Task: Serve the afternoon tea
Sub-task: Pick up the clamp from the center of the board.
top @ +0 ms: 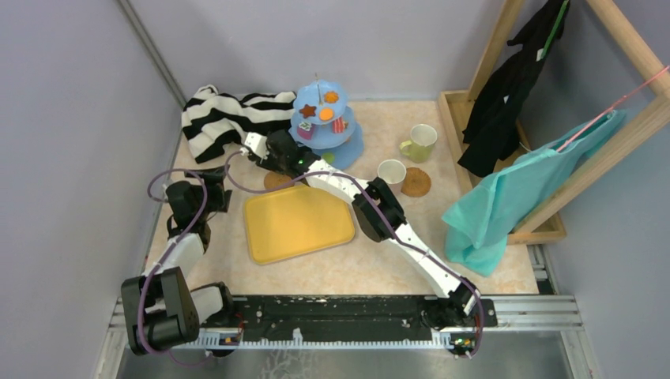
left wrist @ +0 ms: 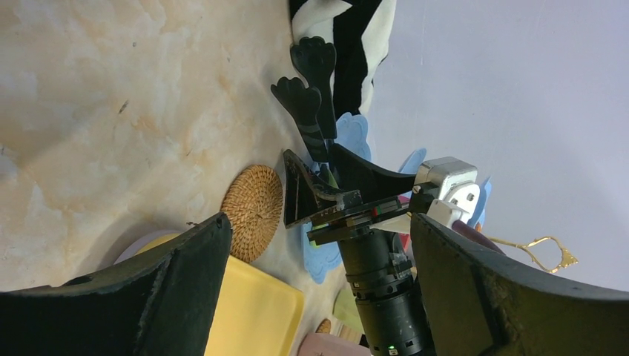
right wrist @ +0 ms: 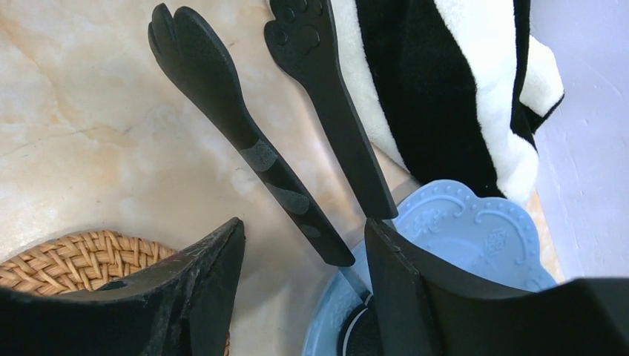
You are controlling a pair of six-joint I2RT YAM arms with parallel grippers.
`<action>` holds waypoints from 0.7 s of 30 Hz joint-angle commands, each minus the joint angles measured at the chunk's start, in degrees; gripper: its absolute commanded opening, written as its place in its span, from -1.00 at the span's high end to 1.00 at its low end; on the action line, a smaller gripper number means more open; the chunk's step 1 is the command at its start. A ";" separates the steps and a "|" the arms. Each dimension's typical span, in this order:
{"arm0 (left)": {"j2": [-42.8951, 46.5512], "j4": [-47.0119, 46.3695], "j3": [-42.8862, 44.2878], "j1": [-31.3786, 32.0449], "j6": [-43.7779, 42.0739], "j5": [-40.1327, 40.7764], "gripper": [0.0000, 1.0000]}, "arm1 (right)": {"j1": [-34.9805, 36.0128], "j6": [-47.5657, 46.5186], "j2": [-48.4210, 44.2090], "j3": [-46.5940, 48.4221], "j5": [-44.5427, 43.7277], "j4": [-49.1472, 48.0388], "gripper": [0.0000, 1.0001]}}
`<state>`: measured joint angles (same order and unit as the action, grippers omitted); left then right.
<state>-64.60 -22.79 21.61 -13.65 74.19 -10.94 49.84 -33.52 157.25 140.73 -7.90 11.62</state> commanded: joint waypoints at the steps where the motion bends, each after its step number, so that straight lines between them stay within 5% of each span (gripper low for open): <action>1: 0.68 -2.18 -0.92 -0.15 0.52 -0.48 -0.89 | 0.61 -0.67 1.26 2.82 -0.47 -2.86 -0.19; 21: 0.96 -2.35 -1.75 -0.11 0.96 -0.29 -0.89 | 1.55 -1.67 0.29 1.55 -1.52 -4.03 0.34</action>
<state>-64.45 -23.16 20.58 -13.65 75.02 -10.94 49.98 -34.59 157.27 140.73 -9.19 10.63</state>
